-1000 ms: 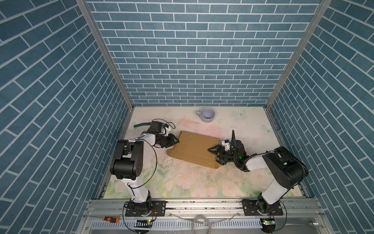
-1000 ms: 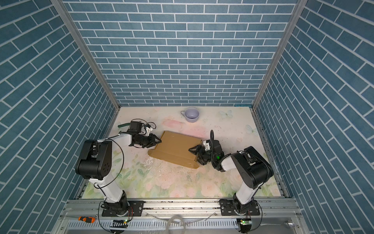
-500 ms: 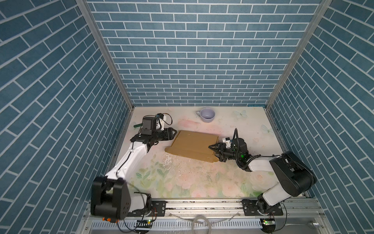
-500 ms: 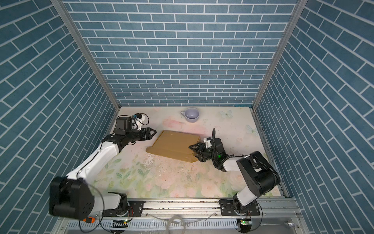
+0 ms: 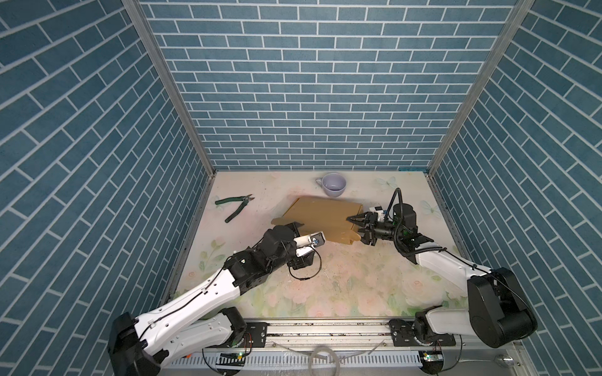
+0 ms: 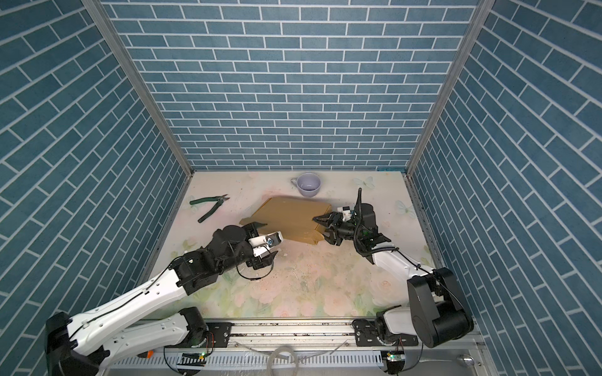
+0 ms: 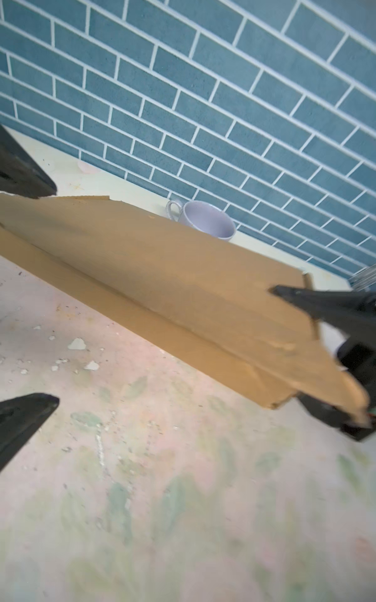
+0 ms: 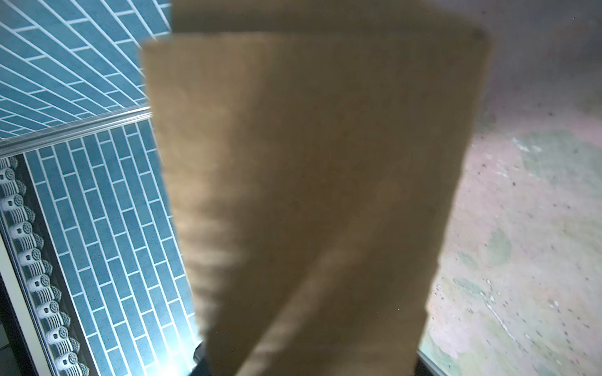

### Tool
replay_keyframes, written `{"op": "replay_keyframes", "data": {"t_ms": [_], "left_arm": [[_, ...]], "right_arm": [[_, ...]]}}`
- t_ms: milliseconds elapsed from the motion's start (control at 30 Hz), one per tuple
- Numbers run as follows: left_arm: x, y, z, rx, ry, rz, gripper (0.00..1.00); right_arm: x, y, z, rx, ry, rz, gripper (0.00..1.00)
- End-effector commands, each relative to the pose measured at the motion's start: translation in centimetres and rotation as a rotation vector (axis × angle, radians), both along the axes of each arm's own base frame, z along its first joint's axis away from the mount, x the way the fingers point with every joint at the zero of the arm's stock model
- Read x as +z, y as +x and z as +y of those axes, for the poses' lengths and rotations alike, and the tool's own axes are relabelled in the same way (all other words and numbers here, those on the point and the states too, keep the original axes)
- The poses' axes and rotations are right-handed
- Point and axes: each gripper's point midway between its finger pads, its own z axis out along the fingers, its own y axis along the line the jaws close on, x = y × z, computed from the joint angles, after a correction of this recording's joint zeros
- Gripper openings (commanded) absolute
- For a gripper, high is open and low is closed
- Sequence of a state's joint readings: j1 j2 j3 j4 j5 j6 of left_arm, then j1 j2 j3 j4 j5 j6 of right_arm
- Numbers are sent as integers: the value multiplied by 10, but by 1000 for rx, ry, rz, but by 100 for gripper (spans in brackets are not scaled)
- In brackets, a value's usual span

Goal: Assemble paper box
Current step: Turn over the paper box at the center of the table.

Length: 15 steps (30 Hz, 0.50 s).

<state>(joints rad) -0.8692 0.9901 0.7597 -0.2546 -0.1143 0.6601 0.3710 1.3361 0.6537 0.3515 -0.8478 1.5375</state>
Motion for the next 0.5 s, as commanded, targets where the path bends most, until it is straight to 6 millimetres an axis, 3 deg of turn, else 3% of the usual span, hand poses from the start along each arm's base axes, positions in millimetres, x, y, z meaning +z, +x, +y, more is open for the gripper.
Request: {"op": "replay_keyframes", "data": {"t_ms": [0,200,467], "left_arm": [[4,15,-1,-17,75,-170,96],[-21,24,-9,-53,160,-195,94],[6,45,-14,-37,174,-393,68]], "right_arm": [[24,-11,4,42,58,29,49],[39,-20,2,45,105,39,46],[38,-37,2,101,138,85,44]]}}
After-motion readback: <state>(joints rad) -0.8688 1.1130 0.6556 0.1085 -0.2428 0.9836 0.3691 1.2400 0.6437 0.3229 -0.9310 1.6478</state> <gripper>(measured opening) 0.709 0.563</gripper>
